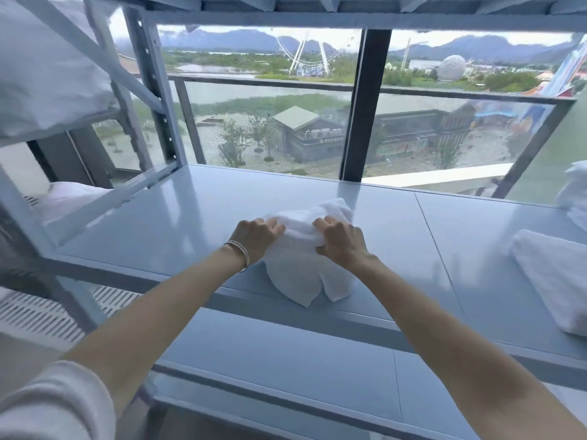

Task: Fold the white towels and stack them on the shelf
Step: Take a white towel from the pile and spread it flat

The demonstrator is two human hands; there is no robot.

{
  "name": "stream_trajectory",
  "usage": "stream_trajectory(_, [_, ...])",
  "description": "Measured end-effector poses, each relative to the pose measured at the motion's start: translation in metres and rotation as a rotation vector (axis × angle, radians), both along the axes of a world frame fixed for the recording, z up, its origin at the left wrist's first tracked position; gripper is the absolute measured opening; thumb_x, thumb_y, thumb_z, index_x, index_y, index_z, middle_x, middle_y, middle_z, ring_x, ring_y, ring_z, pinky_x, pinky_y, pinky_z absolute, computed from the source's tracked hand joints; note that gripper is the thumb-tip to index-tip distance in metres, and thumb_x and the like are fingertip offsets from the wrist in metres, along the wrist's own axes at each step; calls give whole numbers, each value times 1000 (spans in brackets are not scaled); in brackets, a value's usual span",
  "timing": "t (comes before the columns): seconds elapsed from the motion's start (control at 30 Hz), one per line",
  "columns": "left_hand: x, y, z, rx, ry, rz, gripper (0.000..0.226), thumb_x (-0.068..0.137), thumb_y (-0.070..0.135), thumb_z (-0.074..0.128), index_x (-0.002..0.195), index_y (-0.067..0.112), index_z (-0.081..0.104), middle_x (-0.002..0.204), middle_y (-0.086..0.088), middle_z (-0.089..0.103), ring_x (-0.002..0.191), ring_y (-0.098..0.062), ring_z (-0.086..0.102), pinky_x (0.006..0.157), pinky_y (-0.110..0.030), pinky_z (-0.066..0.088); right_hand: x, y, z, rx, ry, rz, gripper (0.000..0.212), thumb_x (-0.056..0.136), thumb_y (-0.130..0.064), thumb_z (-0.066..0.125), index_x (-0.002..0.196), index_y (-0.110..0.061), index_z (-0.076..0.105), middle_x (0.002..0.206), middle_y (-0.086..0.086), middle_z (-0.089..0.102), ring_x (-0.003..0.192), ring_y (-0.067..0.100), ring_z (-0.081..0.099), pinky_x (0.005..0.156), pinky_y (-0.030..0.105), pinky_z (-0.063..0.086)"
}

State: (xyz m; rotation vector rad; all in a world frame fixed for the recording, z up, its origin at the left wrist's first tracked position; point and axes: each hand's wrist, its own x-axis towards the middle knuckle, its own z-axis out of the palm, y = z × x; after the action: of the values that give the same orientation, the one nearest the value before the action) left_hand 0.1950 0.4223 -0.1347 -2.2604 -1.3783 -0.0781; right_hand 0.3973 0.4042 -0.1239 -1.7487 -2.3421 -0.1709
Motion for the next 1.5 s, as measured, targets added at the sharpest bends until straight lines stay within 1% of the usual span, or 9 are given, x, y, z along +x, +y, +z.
stream_trajectory(0.1, [-18, 2, -8, -59, 24, 12, 46, 90, 0, 42, 132, 18, 45, 134, -2, 48, 99, -27, 63, 67, -33, 49, -18, 9, -11, -26, -30, 17, 47, 83, -33, 64, 124, -15, 49, 118, 6, 56, 101, 29, 57, 69, 31, 39])
stream_trajectory(0.4, [-33, 34, -40, -180, -103, 22, 44, 91, 10, 38, 132, 24, 47, 124, 0, 53, 106, -25, 56, 75, -33, 49, -23, 36, -49, -53, -28, 36, 53, 79, -35, 62, 127, -17, 47, 117, 7, 57, 96, 31, 60, 75, 40, 52])
stream_trajectory(0.67, [-19, 81, -42, -453, -137, 56, 51, 87, 29, 50, 137, 32, 40, 141, 11, 42, 130, -14, 41, 104, -36, 36, 18, 61, -47, -249, -93, 84, 93, 69, -35, 74, 146, -30, 21, 138, 2, 38, 128, 25, 34, 101, 37, 36])
stream_trajectory(0.93, [-12, 88, -31, -373, -127, 68, 54, 83, 28, 51, 136, 33, 40, 139, 10, 44, 130, -16, 39, 109, -42, 26, 11, 76, -26, 9, -77, 118, 38, 82, -14, 56, 120, -14, 51, 112, 5, 61, 94, 30, 59, 62, 29, 36])
stream_trajectory(1.07, [0, 80, -32, -243, -262, -90, 58, 81, 47, 56, 132, 24, 43, 132, 3, 52, 120, -21, 50, 99, -35, 34, -15, 77, -28, 32, 79, 120, 28, 81, -15, 59, 107, -8, 58, 101, 10, 67, 88, 32, 62, 62, 27, 33])
stream_trajectory(1.2, [-21, 94, -36, -108, -274, -245, 34, 69, 30, 73, 101, 19, 68, 97, -1, 70, 85, -25, 67, 74, -34, 48, -39, 71, -38, -236, 430, 195, 33, 78, -13, 69, 110, -4, 62, 99, 12, 67, 85, 21, 60, 64, 17, 37])
stream_trajectory(1.3, [-58, 107, -42, -13, -192, -261, 23, 66, 20, 61, 83, 27, 73, 79, 7, 72, 61, -18, 68, 61, -25, 51, -37, 73, -42, -338, 334, 314, 53, 76, -26, 76, 122, -7, 58, 126, 5, 56, 111, 15, 52, 92, 18, 37])
stream_trajectory(1.4, [-81, 119, -36, -122, -116, -97, 41, 82, 12, 42, 114, 27, 64, 111, 6, 67, 97, -19, 65, 92, -32, 43, -28, 84, -45, -214, 152, 352, 60, 74, -29, 77, 127, -11, 55, 137, 6, 48, 128, 20, 43, 107, 31, 34])
stream_trajectory(1.5, [-93, 122, -22, -379, 85, 54, 56, 85, 31, 54, 138, 29, 35, 145, 7, 36, 133, -17, 36, 111, -43, 20, -26, 101, -45, -117, 33, 282, 65, 75, -24, 75, 134, -15, 48, 143, 7, 41, 132, 25, 38, 108, 38, 33])
